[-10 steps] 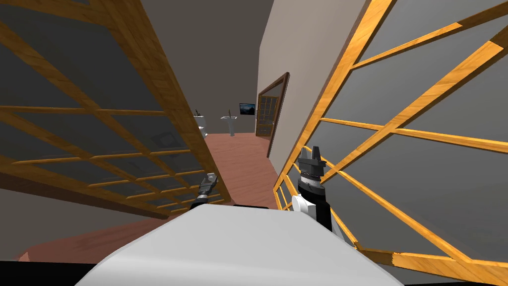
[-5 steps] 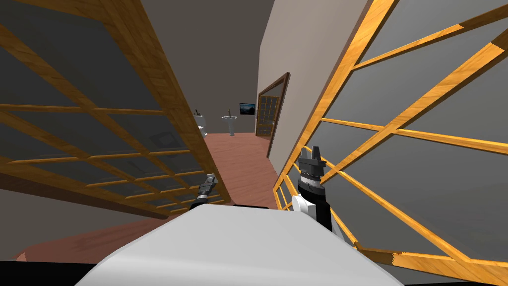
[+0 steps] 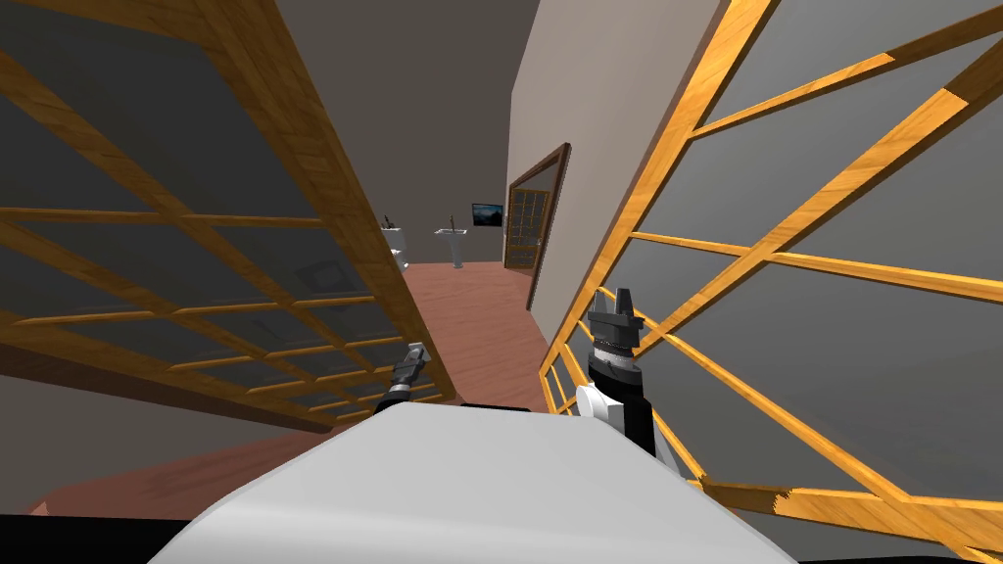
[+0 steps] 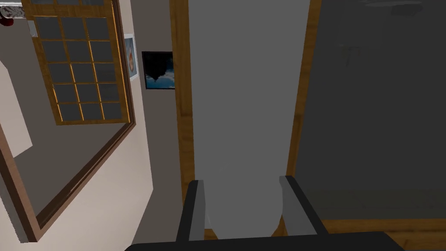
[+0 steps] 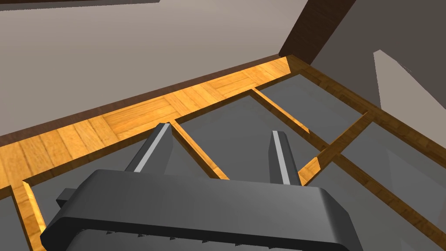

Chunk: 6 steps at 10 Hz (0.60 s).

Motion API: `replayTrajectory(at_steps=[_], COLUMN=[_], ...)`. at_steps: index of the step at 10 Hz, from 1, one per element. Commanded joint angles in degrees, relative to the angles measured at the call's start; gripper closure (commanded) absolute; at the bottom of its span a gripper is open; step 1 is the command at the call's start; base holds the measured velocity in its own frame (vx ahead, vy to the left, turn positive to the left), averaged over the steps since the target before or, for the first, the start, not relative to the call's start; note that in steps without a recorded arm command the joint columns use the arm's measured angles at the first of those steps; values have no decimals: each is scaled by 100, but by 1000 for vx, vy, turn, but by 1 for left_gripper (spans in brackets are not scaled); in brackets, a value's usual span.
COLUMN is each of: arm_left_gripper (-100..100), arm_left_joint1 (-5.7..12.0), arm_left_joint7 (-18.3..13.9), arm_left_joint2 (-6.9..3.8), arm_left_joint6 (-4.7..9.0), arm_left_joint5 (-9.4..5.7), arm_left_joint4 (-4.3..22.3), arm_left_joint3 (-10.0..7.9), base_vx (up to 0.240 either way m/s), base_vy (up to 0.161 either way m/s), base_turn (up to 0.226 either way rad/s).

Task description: Pull the door open

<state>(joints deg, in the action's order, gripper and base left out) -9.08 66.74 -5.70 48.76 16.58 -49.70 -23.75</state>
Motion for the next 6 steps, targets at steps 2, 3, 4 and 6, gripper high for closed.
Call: replayTrajectory(at_steps=[2, 3, 4, 6], arm_left_gripper=[100, 100, 100, 100], arm_left_joint1=[26, 33, 40, 59], arm_left_joint7=[-399, -541, -683, -1010], arm_left_joint2=[-12, -19, -26, -45], arm_left_joint6=[8, 9, 9, 10], arm_left_joint5=[-100, -137, -175, -275], arm_left_joint4=[25, 33, 42, 64], arm_left_joint3=[54, 72, 91, 140], base_vx=[-32, -32, -35, -36], base_vy=[11, 13, 7, 9], base_turn=[-35, -38, -34, -34])
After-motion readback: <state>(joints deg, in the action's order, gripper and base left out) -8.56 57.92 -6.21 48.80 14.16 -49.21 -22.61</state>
